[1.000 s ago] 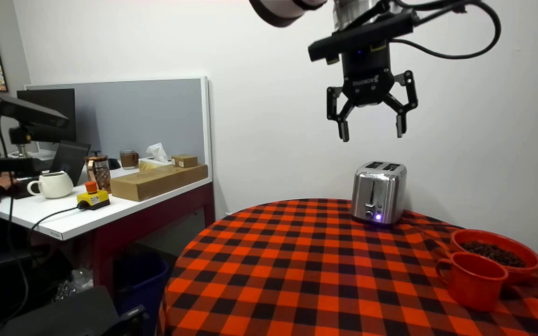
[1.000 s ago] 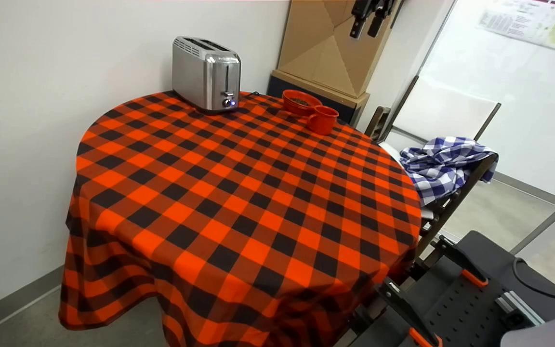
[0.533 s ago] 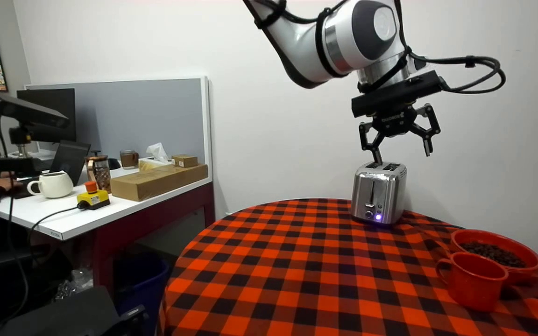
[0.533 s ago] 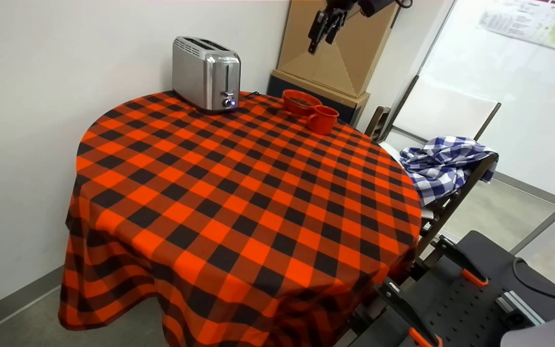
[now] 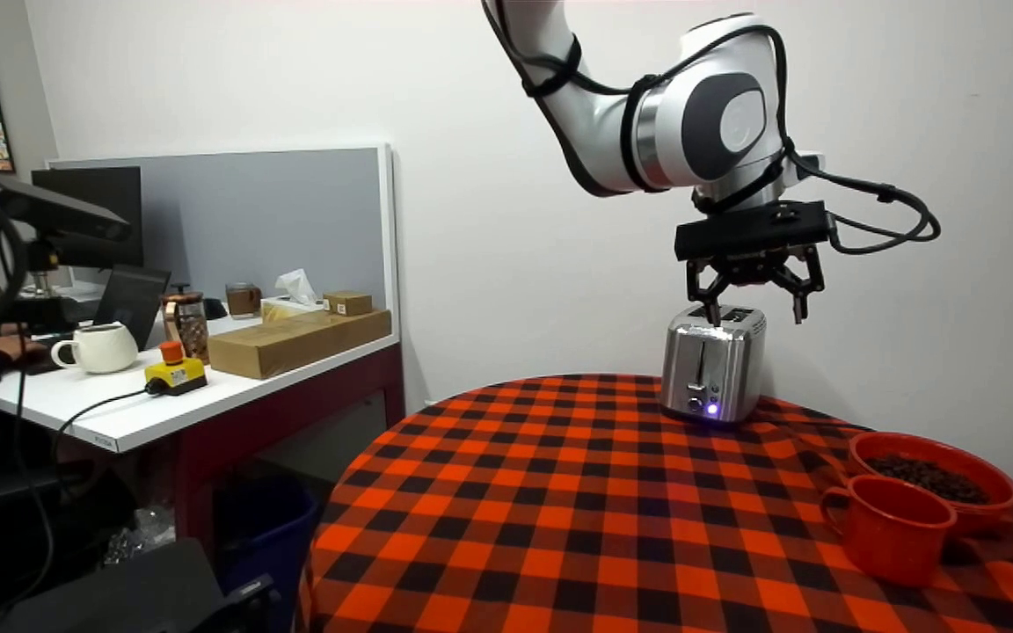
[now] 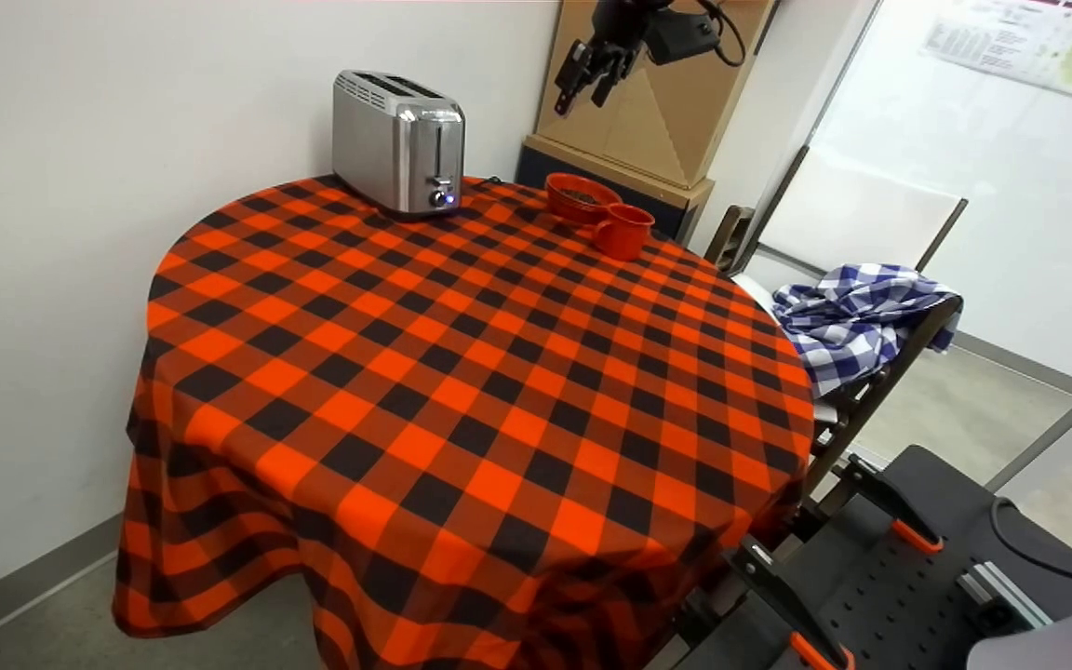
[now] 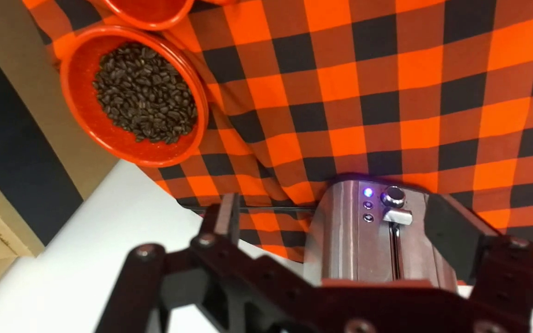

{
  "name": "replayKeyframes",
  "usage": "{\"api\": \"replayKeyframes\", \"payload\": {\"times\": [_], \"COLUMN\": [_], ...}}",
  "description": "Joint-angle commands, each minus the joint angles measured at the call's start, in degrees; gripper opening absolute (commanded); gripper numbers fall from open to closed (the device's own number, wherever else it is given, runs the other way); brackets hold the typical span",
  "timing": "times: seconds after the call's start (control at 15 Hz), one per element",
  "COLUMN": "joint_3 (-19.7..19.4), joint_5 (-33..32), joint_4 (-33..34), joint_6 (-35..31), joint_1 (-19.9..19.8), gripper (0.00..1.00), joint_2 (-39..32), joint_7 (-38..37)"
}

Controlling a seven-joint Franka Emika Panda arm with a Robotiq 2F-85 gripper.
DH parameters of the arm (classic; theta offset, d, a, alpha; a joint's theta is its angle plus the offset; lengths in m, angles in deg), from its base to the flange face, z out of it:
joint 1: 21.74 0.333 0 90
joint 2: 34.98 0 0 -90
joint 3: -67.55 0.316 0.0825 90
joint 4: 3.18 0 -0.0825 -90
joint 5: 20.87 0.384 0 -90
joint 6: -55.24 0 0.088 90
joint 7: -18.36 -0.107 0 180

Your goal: Turn off the toaster

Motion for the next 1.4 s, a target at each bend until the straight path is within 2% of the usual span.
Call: {"api": "replayKeyframes", "payload": {"times": [0.0, 0.27, 0.4, 0.6, 1.0, 1.33], "joint_3": [0.2, 0.4, 1.74, 2.96, 2.68, 2.58], "joint_5": [0.25, 0.43, 1.86, 2.97, 1.9, -0.22], "joint_4": [0.24, 0.53, -1.31, 0.03, 9.03, 19.58], "joint_6": [0.32, 0.6, 1.44, 0.81, -1.58, -4.98], "joint_1": [-0.17, -0.32, -0.83, -1.53, -1.62, -1.31], "gripper": [1.0, 1.0, 1.0, 1.0, 1.0, 1.0], "joint_2": [0.03, 0.03, 0.74, -2.59, -13.96, -23.96], "joint_7": [-0.03, 0.01, 1.06, 2.32, 1.62, 2.03]}}
